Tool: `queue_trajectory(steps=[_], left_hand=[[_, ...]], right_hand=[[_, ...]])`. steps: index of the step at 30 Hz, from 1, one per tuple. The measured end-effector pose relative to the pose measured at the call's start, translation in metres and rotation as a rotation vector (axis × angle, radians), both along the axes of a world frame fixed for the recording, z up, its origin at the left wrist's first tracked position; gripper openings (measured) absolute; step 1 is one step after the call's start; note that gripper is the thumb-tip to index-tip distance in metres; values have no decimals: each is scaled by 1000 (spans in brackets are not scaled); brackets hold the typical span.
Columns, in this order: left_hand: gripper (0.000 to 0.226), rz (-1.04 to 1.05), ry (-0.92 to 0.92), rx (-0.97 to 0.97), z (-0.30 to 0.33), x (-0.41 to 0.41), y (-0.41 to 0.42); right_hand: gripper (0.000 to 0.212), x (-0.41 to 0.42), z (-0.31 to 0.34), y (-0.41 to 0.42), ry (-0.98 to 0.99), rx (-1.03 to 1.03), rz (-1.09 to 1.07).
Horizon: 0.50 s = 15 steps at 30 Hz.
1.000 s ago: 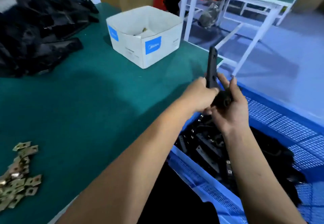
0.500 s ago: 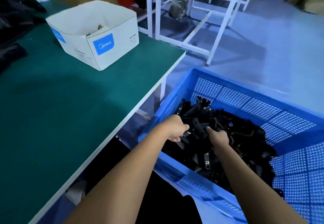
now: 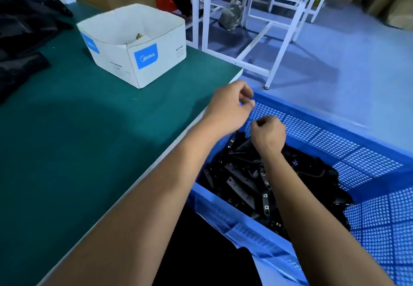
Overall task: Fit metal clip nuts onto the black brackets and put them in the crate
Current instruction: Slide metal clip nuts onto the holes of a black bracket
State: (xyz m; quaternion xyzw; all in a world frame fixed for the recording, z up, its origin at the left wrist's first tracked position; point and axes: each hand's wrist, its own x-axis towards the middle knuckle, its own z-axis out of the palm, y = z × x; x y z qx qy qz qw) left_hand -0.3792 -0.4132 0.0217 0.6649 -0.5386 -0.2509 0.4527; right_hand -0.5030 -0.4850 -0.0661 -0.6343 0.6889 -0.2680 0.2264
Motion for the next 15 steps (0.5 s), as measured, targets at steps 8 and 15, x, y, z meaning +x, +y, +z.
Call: queue_trajectory(steps=[8,15], left_hand=[[15,466,135,-327,60,118,89],[9,960,-20,-270,44,233,238]], right_hand=[[18,148,106,87,-98,-482,443],[12,299,114,217,130,-512,1156]])
